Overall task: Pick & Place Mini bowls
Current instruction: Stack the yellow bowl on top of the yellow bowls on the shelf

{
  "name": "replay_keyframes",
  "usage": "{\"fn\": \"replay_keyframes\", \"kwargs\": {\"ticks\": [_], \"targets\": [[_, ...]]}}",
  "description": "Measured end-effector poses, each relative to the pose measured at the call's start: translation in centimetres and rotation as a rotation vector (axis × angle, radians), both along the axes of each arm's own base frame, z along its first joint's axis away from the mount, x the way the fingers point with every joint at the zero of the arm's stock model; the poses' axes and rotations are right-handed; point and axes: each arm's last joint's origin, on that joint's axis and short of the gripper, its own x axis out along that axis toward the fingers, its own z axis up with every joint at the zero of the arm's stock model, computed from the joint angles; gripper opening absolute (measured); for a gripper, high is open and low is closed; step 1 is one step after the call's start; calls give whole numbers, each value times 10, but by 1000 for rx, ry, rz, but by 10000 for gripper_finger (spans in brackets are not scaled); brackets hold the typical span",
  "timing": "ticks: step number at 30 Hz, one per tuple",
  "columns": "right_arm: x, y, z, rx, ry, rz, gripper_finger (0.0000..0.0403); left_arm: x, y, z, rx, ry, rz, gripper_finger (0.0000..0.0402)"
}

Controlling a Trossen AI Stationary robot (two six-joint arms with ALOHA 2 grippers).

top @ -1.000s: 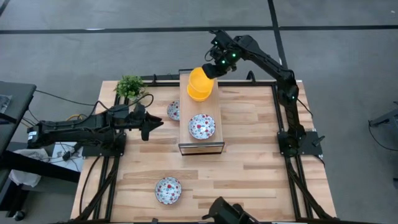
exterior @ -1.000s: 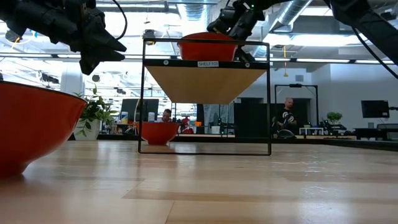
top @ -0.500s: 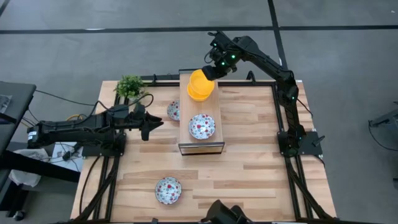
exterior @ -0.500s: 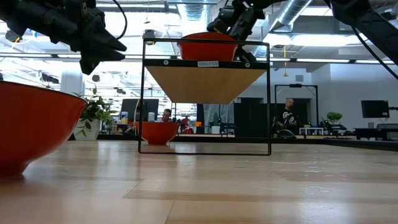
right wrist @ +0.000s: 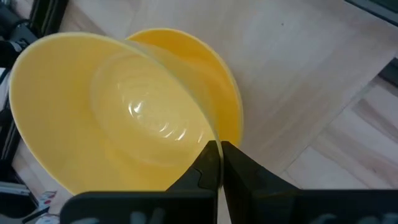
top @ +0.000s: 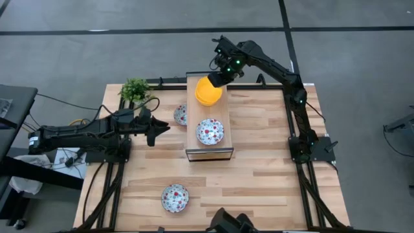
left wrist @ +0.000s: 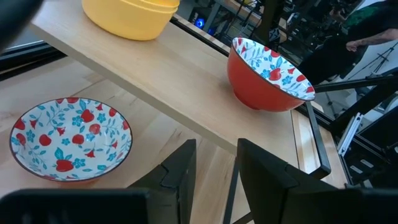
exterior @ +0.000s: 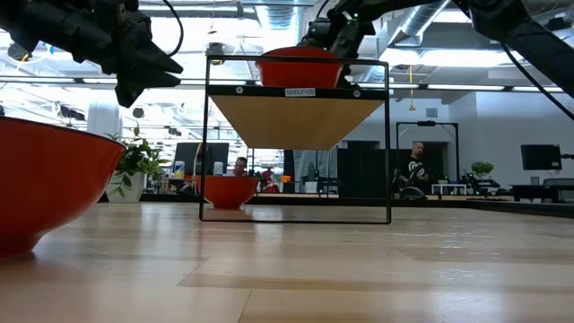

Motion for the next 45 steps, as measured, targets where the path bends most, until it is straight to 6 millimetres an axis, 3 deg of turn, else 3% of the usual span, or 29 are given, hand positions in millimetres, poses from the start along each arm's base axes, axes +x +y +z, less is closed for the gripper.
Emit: {"fn": "replay_keyframes", "kwargs": {"ticks": [13, 27, 39, 45], "targets": [[0, 0, 0, 1, 0, 1, 4, 0, 0, 1, 1, -6, 0, 115], [0, -4, 6, 3, -66, 29, 96, 0, 0, 1, 1, -6, 0, 115], [-17, -7, 27, -1, -123, -10, 102, 0, 0, 1, 2, -7, 0, 115], [-11, 1, 26, -23, -128, 54, 96, 0, 0, 1, 2, -7, 0, 115]]}}
